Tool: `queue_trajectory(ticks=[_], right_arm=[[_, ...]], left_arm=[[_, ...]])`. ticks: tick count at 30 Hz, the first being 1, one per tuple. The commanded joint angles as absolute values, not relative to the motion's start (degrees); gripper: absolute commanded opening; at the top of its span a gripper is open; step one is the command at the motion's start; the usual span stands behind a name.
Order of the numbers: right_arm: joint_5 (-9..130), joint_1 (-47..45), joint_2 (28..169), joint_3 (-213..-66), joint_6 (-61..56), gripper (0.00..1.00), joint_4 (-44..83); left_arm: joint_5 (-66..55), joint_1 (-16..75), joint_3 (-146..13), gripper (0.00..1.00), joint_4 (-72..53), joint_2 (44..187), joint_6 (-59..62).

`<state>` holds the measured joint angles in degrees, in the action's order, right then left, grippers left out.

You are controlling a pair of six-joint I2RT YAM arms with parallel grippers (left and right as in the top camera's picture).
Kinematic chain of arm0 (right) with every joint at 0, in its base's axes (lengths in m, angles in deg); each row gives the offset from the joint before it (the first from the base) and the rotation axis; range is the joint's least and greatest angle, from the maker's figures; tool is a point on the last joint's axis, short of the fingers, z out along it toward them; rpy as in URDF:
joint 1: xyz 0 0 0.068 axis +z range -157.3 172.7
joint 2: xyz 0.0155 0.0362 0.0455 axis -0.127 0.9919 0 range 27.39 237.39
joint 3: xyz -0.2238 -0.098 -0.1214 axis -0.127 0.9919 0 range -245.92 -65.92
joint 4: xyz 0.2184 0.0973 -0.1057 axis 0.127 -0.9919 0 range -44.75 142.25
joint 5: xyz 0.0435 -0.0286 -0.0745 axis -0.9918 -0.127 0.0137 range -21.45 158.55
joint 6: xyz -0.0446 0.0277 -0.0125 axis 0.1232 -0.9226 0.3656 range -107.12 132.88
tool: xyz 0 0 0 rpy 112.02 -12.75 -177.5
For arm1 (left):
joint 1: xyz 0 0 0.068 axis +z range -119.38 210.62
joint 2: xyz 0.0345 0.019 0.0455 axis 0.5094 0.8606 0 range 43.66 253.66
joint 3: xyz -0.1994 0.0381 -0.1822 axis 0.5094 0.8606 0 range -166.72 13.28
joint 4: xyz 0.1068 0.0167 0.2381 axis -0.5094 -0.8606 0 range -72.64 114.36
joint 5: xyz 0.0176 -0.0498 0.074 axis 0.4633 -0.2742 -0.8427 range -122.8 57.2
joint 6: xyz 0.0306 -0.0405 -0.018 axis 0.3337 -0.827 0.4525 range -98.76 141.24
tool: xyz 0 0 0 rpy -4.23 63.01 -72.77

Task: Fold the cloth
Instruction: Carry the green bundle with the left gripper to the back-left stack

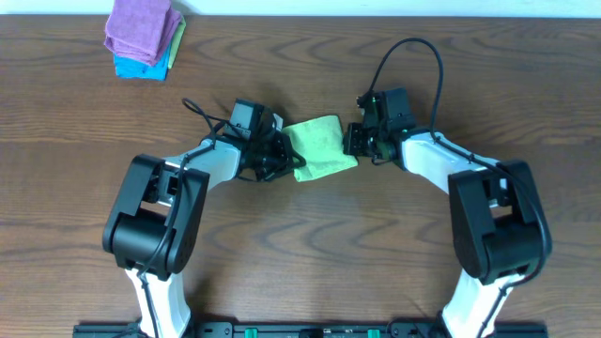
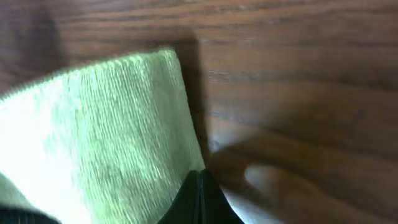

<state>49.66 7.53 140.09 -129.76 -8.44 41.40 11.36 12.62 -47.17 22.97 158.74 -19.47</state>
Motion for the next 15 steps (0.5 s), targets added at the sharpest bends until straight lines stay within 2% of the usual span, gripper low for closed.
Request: queue_trajectory(ticks=[1, 11, 12, 14, 15], right_arm=[[49.26, 5.63, 134.78, -133.06, -4.14, 0.01, 38.56], [49.66, 2.09, 120.07, -136.55, 3.97, 0.01, 25.11], [50.58, 2.09, 118.41, -136.71, 5.11, 0.04, 23.19], [54.05, 2.09, 114.72, -137.03, 6.97, 0.15, 18.60], [55.97, 2.09, 112.97, -137.14, 7.64, 0.29, 16.37]], left_arm=[[10.77, 14.98, -48.44, 0.06, 24.98, 159.05, -21.33], [9.70, 21.56, -67.12, 0.06, 25.86, 153.67, -20.93], [9.29, 22.33, -69.11, 0.06, 25.79, 153.28, -20.41], [8.11, 23.90, -72.76, 0.06, 24.94, 152.60, -18.75], [7.08, 24.84, -74.86, 0.06, 23.58, 152.45, -17.41]])
